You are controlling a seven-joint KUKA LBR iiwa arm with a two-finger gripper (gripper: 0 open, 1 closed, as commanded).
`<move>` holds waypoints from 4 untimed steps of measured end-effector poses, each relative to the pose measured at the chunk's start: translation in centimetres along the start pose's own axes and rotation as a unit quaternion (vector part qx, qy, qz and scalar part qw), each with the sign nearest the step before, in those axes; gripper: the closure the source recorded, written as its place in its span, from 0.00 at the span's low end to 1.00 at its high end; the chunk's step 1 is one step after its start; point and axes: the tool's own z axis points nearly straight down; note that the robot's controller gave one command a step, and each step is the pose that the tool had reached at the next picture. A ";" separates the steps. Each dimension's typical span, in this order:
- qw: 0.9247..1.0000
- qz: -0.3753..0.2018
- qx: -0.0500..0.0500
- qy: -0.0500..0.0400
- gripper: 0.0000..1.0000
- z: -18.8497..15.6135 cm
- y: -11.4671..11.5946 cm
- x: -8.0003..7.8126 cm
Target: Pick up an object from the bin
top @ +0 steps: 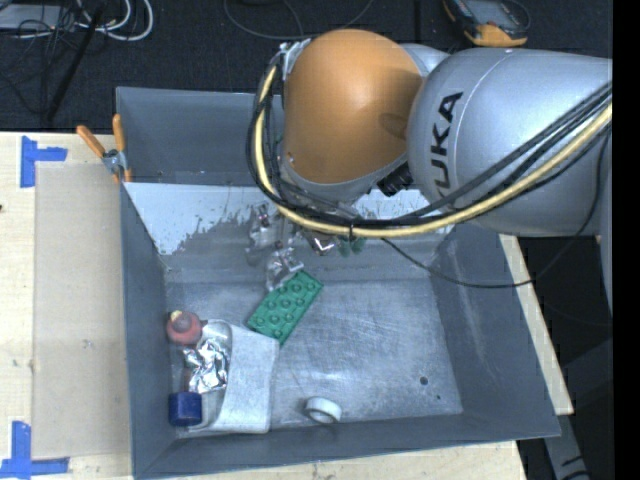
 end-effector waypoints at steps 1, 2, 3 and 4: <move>1.000 0.002 0.000 0.000 0.00 0.0 -0.2 0.0; 1.000 0.015 0.000 0.009 0.00 7.5 -3.8 9.5; 1.000 0.026 0.000 0.001 0.00 12.6 -5.0 5.2; 0.998 0.070 0.000 -0.005 0.00 18.0 -7.4 3.2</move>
Offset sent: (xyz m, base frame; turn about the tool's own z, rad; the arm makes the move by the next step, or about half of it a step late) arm 0.0000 0.0000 0.0000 0.0000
